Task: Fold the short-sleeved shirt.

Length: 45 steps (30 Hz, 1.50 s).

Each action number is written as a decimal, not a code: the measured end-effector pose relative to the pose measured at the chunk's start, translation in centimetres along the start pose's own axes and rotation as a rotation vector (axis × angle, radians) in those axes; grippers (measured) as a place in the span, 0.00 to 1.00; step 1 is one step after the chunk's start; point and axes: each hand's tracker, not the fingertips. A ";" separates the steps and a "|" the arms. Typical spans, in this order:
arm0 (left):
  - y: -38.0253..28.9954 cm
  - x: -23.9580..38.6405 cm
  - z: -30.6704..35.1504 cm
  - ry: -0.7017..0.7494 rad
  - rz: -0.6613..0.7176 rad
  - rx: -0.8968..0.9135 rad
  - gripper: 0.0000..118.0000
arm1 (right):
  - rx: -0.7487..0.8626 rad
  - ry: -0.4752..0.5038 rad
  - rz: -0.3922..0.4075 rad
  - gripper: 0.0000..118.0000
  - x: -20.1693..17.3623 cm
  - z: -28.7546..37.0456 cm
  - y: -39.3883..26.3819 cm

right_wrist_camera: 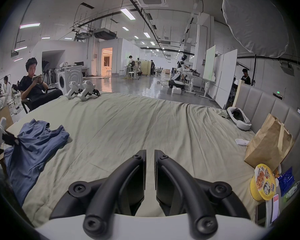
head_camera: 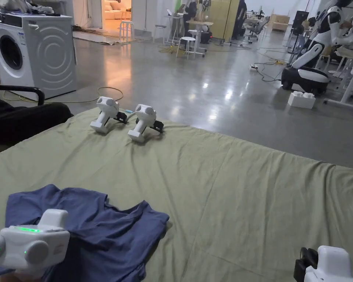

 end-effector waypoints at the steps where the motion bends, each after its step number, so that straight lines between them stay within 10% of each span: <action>1: 0.9 0.0 0.8 -0.021 0.001 0.036 0.04 | 0.004 0.000 0.000 0.11 0.1 0.1 0.2; 24: 17.2 28.2 15.2 -0.501 -0.287 0.452 0.04 | 0.122 -0.099 -0.090 0.11 7.9 5.0 1.8; 45: 1.8 45.3 9.6 -0.787 -0.459 0.153 0.08 | 0.064 -0.233 -0.157 0.11 15.1 8.1 -1.6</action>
